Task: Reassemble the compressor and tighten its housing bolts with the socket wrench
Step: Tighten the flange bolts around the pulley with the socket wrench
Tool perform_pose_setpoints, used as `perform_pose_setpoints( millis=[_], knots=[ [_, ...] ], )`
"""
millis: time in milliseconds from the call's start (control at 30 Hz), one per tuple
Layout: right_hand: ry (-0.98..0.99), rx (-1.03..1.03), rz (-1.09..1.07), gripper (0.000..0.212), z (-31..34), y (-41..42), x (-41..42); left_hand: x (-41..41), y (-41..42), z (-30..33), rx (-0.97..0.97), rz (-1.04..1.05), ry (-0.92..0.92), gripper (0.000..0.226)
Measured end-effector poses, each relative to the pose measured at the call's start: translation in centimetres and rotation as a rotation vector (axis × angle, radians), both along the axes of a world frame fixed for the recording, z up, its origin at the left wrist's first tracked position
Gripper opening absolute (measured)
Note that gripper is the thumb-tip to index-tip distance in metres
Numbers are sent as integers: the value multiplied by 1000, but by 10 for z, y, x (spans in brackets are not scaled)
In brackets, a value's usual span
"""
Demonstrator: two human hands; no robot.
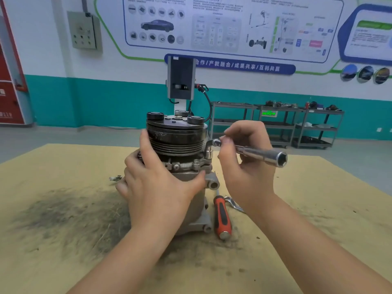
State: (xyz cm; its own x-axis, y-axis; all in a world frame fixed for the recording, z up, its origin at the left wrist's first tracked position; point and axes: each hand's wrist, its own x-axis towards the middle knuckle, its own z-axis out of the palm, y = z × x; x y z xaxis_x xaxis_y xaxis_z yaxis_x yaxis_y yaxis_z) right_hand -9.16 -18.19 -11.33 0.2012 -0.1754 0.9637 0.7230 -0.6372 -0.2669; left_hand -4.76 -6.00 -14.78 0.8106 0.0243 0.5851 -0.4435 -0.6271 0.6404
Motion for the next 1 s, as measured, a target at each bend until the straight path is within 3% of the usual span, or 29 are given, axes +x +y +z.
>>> perform_pose_setpoints(
  millis=[167, 433, 533, 733, 1000],
  knots=[
    [103, -182, -108, 15, 7, -4, -6, -3, 1, -1, -8, 18, -10, 131],
    [175, -192, -221, 9, 15, 13, -10, 1, 0, -3, -8, 19, -40, 129],
    [147, 72, -60, 21, 25, 6, -13, 2, 1, -3, -1, 18, -43, 126],
    [299, 742, 346, 18, 33, -17, -5, 3, 2, -6, -12, -7, -45, 120],
    [428, 970, 566, 14, 30, -24, 3, 5, 8, -8, 13, -49, -53, 122]
  ],
)
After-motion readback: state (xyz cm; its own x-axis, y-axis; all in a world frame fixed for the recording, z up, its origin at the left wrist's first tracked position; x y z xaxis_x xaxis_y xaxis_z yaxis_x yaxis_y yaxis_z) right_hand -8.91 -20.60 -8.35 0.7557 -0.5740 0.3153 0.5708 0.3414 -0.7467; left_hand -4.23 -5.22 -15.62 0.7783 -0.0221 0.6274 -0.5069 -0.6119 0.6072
